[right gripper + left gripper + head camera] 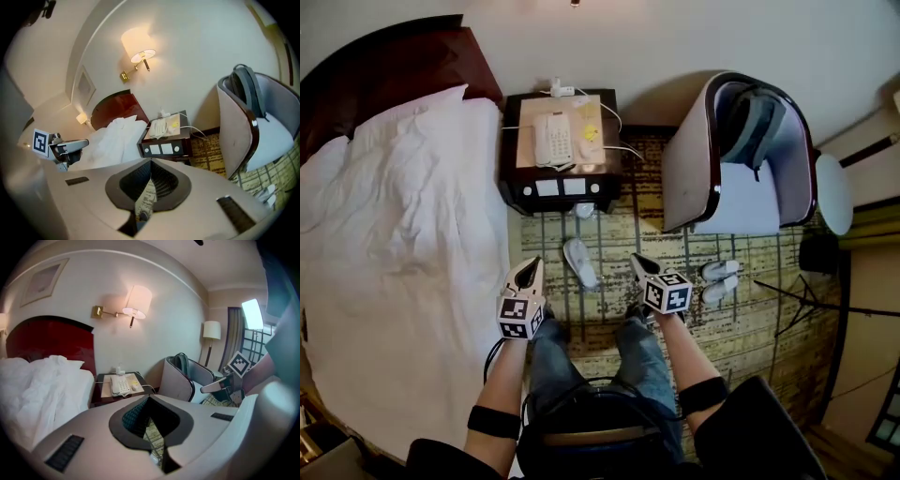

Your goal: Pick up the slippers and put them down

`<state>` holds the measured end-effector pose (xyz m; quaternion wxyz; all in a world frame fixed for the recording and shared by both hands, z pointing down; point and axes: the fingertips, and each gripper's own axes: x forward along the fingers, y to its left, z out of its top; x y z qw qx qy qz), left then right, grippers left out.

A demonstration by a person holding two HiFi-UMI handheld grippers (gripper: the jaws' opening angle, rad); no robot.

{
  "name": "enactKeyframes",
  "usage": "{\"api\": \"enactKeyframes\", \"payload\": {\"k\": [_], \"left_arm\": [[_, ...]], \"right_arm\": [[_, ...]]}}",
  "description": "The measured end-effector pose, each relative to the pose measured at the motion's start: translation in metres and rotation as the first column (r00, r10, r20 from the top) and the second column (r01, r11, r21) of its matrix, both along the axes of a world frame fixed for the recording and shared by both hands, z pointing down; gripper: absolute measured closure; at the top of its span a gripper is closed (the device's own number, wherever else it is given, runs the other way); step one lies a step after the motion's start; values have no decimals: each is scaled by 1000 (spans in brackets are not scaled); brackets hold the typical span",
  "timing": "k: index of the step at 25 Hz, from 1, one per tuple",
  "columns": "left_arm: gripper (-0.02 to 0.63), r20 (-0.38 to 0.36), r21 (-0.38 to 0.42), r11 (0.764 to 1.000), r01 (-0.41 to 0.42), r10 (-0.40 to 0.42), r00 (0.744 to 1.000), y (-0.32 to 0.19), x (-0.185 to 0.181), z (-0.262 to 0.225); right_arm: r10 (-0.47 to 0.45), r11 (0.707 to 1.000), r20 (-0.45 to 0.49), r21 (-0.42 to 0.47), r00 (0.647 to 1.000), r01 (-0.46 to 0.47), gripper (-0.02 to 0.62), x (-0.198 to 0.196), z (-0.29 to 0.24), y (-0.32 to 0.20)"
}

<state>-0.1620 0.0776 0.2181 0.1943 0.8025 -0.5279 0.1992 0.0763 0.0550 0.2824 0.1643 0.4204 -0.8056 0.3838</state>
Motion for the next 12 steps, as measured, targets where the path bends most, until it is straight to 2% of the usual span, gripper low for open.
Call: {"api": "enactKeyframes", "payload": {"k": [6, 12], "left_arm": [[606, -46, 28, 999, 39, -38, 998, -3, -10, -53], [606, -50, 61, 997, 45, -42, 998, -5, -8, -77]], "right_arm": [[13, 987, -168, 160, 986, 14, 594, 26, -78, -6], [21, 958, -204, 283, 979, 39, 594, 37, -128, -10]]}}
